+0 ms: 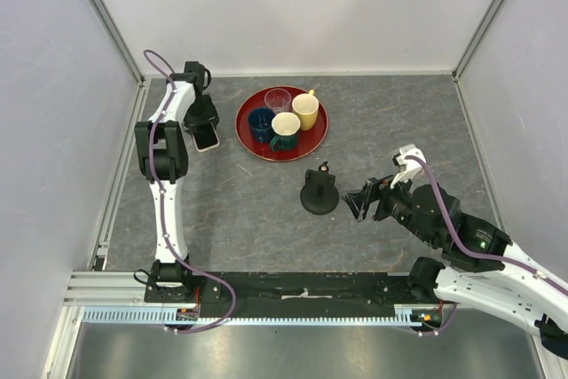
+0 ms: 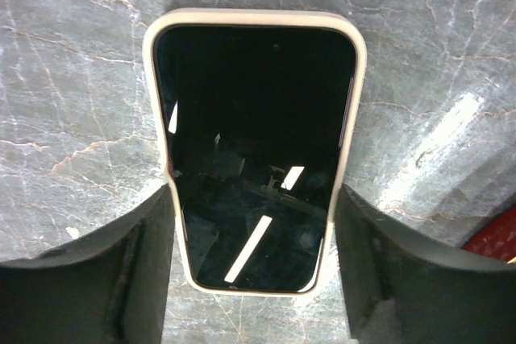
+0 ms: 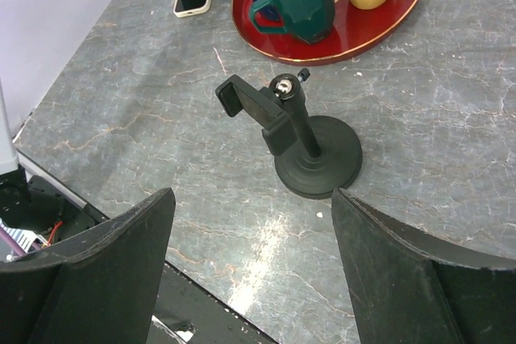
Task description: Place the phone on the phone stand
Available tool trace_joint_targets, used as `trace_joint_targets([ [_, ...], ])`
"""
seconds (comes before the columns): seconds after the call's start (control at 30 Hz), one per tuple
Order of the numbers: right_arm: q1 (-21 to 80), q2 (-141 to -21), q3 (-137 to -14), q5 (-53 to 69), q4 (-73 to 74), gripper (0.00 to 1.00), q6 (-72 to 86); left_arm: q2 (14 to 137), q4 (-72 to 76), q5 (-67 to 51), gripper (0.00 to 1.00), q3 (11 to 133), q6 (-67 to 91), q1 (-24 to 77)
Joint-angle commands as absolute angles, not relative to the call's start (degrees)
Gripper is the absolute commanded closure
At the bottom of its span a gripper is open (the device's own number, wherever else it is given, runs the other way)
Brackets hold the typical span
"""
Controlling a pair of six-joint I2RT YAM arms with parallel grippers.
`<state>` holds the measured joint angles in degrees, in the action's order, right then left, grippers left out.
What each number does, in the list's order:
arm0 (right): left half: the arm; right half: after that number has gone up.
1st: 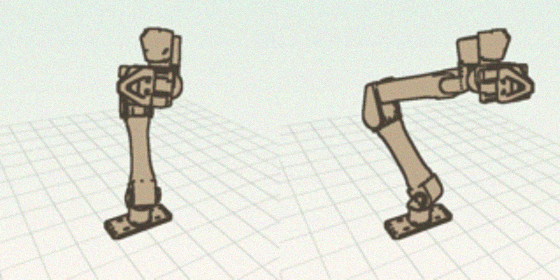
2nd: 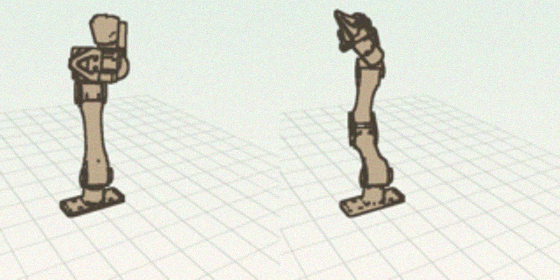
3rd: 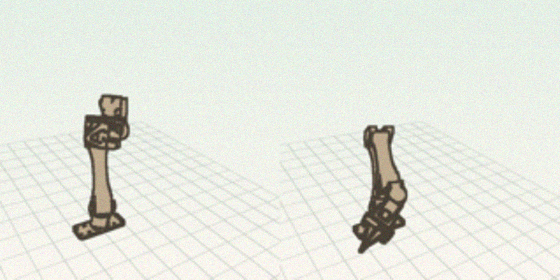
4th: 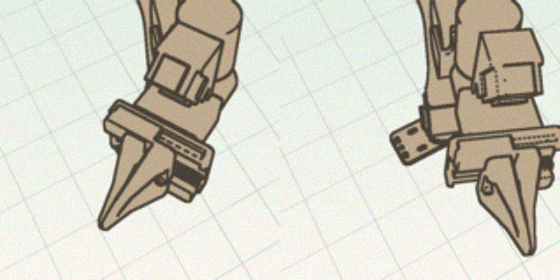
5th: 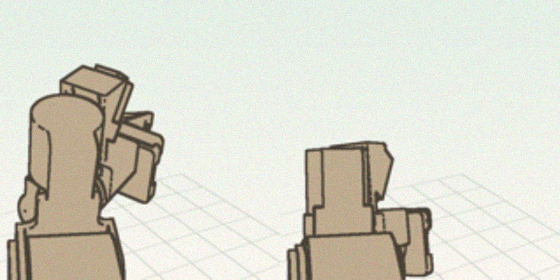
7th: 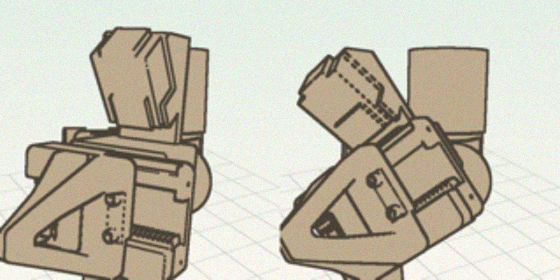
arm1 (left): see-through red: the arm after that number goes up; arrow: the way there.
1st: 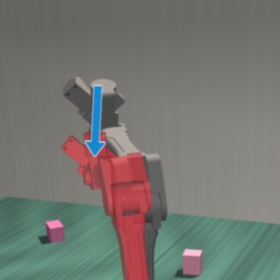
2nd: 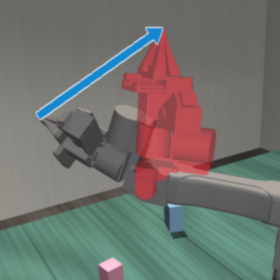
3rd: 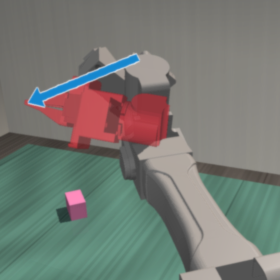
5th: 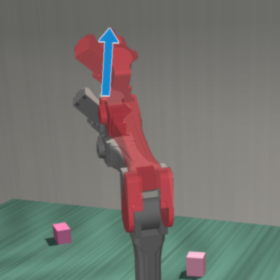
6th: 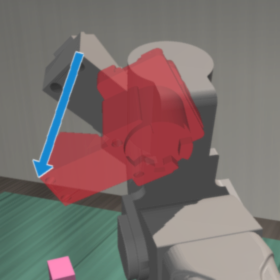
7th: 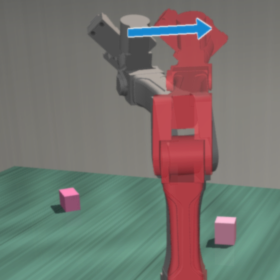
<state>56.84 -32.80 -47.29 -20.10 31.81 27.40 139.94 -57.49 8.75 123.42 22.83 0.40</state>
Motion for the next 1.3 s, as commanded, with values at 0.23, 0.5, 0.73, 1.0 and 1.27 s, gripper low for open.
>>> trace_joint_targets([
  [0.23,56.95,-37.71,-49.66,-21.71,32.61,0.15,28.48,132.82,-55.55,17.93,0.98,115.15,23.64,0.26],
  [0.5,56.95,-38.23,-49.22,-22.59,32.26,0.15,29.00,111.56,-48.09,13.90,0.98,97.24,35.94,0.26],
  [0.73,56.95,-39.20,-49.57,-22.59,30.85,0.14,30.06,87.92,-33.89,2.23,0.98,80.00,39.55,0.26],
  [1.0,56.95,-43.06,-54.04,-20.31,29.27,0.14,31.11,65.95,-9.77,-6.86,0.98,64.26,24.10,13.51],
  [1.27,57.04,-49.38,-60.90,-19.16,25.93,0.16,34.18,54.77,-0.71,-6.07,0.98,54.33,12.49,29.24],
])
